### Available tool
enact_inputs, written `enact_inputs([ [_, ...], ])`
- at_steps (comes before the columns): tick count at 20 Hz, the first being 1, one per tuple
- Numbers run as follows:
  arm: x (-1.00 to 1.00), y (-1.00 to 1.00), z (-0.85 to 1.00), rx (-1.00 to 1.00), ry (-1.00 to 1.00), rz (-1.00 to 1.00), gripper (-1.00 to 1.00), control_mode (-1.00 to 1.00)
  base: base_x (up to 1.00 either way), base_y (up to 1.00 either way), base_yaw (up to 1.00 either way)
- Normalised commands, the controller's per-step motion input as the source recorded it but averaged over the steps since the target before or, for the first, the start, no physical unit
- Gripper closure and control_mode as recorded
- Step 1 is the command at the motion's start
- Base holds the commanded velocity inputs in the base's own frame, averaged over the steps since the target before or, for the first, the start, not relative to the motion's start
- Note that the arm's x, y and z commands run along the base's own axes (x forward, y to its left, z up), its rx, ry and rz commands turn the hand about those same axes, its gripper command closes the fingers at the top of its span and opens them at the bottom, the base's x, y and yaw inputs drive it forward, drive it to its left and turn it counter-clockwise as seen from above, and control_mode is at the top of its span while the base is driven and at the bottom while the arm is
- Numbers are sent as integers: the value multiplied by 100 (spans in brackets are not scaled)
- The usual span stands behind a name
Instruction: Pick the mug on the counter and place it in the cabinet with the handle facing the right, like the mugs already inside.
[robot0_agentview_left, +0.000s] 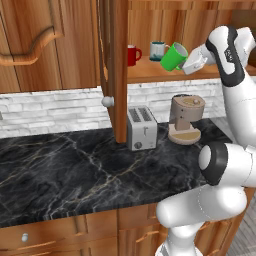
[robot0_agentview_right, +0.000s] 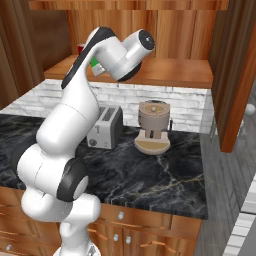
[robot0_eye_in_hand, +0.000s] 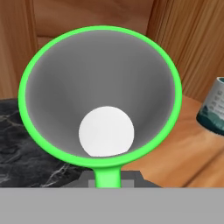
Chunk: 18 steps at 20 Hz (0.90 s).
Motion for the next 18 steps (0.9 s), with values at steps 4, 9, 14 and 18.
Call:
enact_inputs([
  [4, 0, 0, -2, -2, 7, 0, 100, -100, 0, 0, 0],
  [9, 0, 0, 0, -1, 5, 0, 100, -100, 0, 0, 0],
  [14, 0, 1, -6, 0, 0, 0, 100, -100, 0, 0, 0],
  [18, 0, 4, -10, -1, 0, 0, 100, -100, 0, 0, 0],
])
